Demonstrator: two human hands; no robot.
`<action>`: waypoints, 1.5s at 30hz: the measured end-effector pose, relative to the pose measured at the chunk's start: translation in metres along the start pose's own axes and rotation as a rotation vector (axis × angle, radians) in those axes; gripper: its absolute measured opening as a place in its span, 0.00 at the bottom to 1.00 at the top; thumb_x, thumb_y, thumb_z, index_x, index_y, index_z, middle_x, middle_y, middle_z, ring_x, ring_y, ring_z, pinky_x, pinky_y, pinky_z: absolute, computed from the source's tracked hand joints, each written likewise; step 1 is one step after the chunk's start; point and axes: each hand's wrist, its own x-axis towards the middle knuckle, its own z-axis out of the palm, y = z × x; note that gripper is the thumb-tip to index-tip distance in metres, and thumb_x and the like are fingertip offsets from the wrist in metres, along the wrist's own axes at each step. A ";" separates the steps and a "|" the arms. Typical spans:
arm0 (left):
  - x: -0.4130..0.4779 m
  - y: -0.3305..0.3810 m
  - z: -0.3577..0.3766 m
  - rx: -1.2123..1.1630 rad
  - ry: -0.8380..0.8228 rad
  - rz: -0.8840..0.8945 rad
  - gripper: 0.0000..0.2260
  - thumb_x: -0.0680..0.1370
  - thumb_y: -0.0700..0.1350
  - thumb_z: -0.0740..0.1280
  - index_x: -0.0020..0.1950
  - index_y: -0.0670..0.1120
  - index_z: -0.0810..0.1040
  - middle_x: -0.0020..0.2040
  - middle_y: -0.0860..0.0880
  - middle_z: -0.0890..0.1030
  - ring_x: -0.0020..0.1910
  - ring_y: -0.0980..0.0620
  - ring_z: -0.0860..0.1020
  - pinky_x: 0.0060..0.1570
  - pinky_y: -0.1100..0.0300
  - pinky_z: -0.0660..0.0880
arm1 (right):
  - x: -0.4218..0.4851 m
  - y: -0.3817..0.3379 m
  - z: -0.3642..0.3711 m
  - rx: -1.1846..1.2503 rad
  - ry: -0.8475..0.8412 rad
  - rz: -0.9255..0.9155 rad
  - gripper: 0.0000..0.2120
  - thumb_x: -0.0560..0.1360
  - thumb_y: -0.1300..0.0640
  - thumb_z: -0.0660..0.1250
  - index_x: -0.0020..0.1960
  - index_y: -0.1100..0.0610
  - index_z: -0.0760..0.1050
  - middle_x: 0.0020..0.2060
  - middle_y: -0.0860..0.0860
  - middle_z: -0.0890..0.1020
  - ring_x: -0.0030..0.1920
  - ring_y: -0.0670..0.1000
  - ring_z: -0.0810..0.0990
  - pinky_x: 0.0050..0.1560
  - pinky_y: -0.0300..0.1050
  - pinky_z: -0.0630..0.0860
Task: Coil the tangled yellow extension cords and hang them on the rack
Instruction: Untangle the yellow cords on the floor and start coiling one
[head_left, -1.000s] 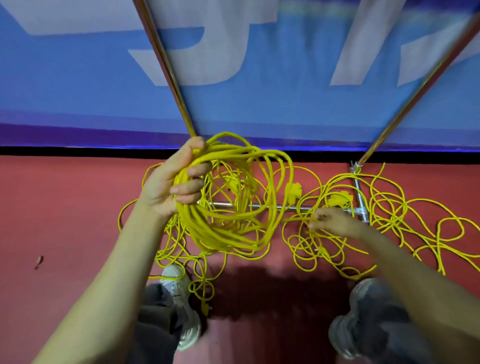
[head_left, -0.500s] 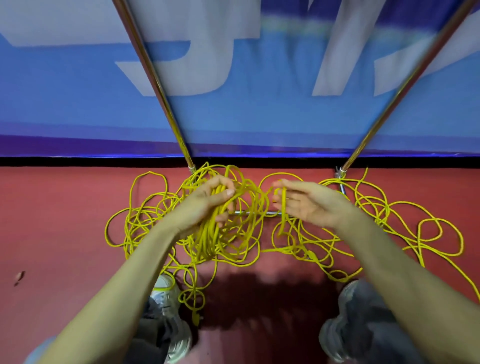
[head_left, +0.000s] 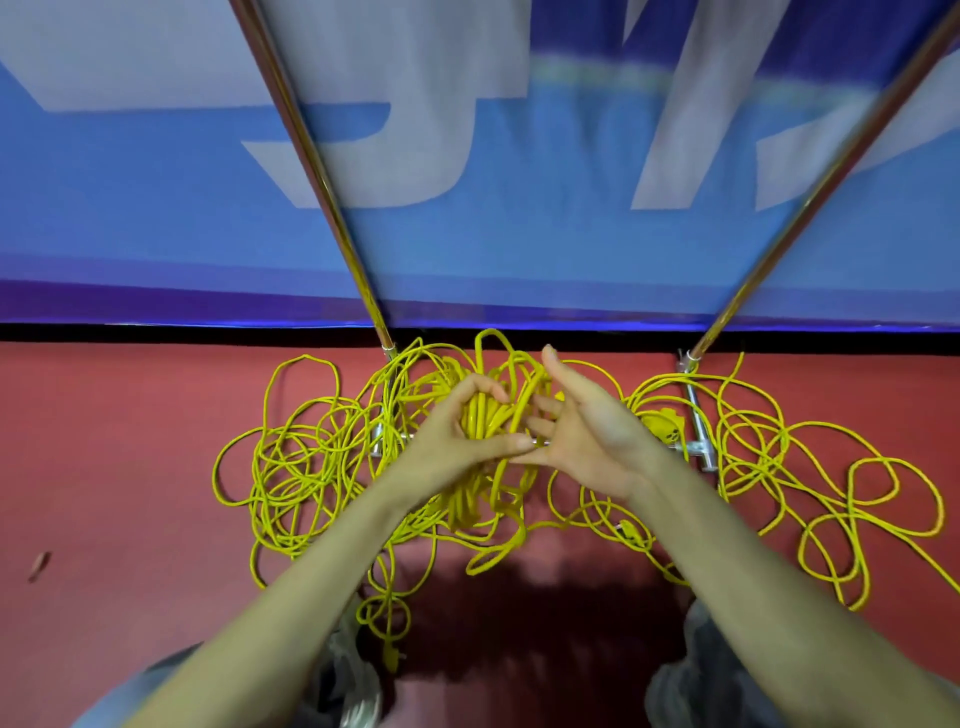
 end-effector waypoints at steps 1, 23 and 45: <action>0.001 0.000 0.000 0.013 0.000 0.005 0.18 0.70 0.33 0.75 0.52 0.43 0.70 0.34 0.58 0.75 0.32 0.58 0.72 0.34 0.65 0.72 | 0.001 -0.001 0.000 0.029 -0.009 -0.002 0.46 0.65 0.40 0.70 0.77 0.45 0.52 0.74 0.58 0.60 0.67 0.57 0.70 0.48 0.61 0.79; 0.015 0.021 -0.013 -0.580 0.363 -0.019 0.14 0.73 0.38 0.70 0.51 0.47 0.66 0.29 0.48 0.70 0.24 0.54 0.67 0.26 0.63 0.68 | 0.006 0.044 -0.016 -1.259 0.025 -0.752 0.11 0.76 0.61 0.60 0.54 0.62 0.77 0.43 0.42 0.69 0.42 0.37 0.72 0.45 0.26 0.67; 0.013 0.041 -0.015 -0.566 0.429 0.009 0.12 0.76 0.33 0.67 0.46 0.48 0.66 0.27 0.52 0.71 0.21 0.57 0.65 0.23 0.65 0.65 | -0.002 0.002 -0.038 -1.490 -0.038 -0.408 0.09 0.78 0.56 0.63 0.41 0.49 0.67 0.33 0.47 0.71 0.35 0.47 0.69 0.40 0.43 0.66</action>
